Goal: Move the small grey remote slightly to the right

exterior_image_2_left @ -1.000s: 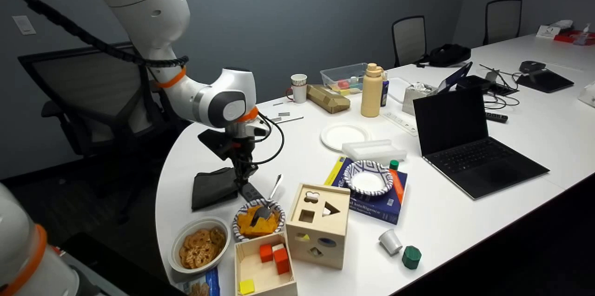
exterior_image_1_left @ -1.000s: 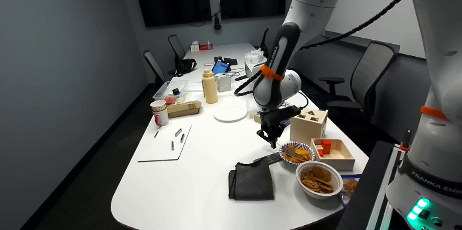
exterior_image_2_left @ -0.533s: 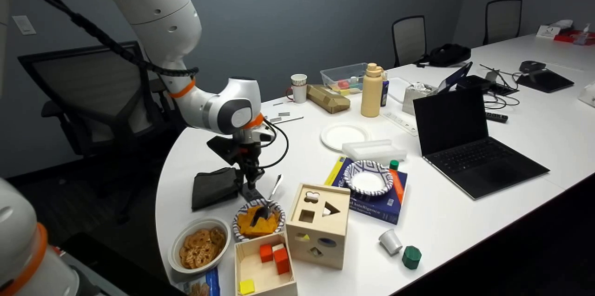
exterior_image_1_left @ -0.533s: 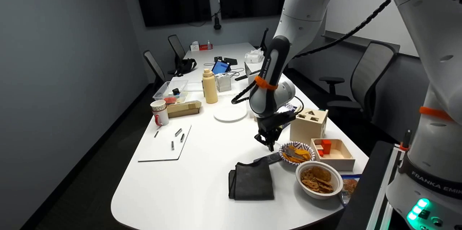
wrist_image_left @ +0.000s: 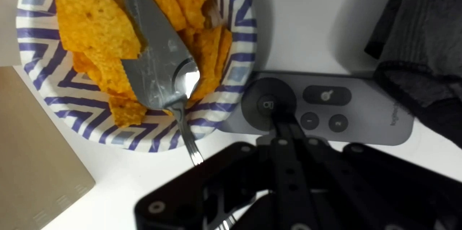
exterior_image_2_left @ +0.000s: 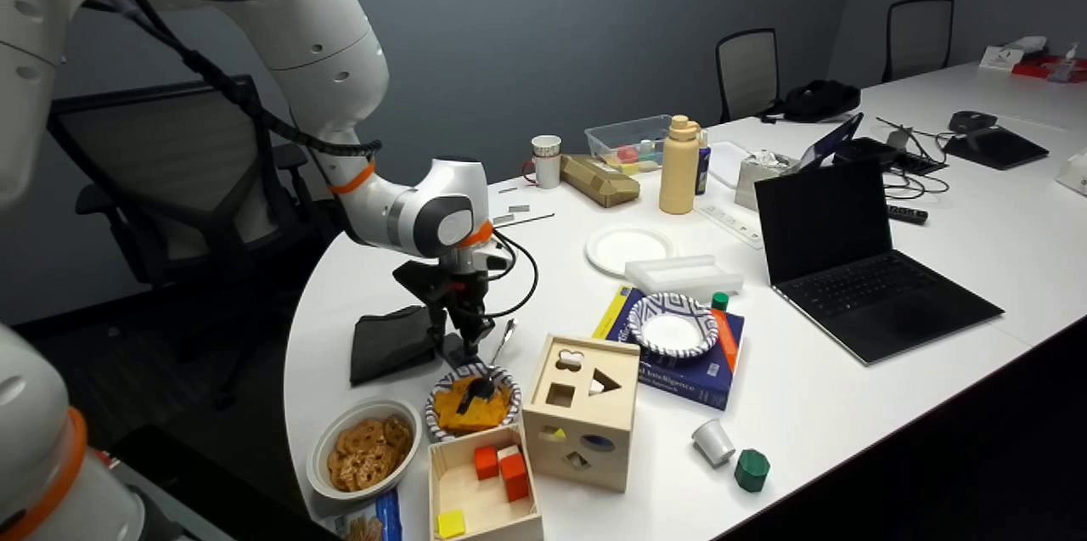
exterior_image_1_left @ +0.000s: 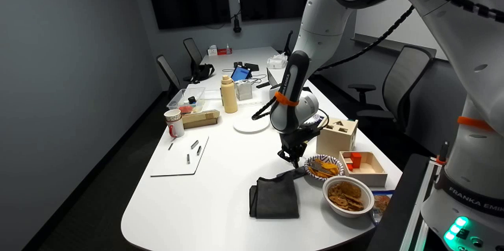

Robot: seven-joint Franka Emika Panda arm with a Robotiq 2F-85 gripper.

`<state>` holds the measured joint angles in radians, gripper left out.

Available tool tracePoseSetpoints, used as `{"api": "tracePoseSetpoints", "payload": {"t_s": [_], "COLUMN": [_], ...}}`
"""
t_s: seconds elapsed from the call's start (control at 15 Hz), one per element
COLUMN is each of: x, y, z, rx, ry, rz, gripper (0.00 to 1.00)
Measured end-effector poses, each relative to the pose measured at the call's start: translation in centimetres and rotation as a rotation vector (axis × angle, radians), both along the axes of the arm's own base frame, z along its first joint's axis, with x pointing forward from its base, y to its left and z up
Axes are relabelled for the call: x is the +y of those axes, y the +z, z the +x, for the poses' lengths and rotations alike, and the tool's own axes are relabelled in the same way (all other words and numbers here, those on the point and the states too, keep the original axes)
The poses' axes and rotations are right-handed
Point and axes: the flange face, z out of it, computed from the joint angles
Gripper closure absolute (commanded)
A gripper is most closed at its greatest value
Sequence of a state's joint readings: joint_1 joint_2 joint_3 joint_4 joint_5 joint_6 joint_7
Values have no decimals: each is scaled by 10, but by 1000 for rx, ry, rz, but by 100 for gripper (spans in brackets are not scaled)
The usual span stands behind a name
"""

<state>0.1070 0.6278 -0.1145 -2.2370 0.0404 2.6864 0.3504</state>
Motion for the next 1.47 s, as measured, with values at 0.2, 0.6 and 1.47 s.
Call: {"api": "tracePoseSetpoints", "payload": {"t_s": [0.2, 0.6, 1.47], "x": [0, 1, -4], "y": [-5, -9, -15], "z": [3, 4, -3], "rx": [3, 9, 62], "ry": [1, 0, -53], "rz": [-2, -2, -14], "gripper": [100, 100, 100]}}
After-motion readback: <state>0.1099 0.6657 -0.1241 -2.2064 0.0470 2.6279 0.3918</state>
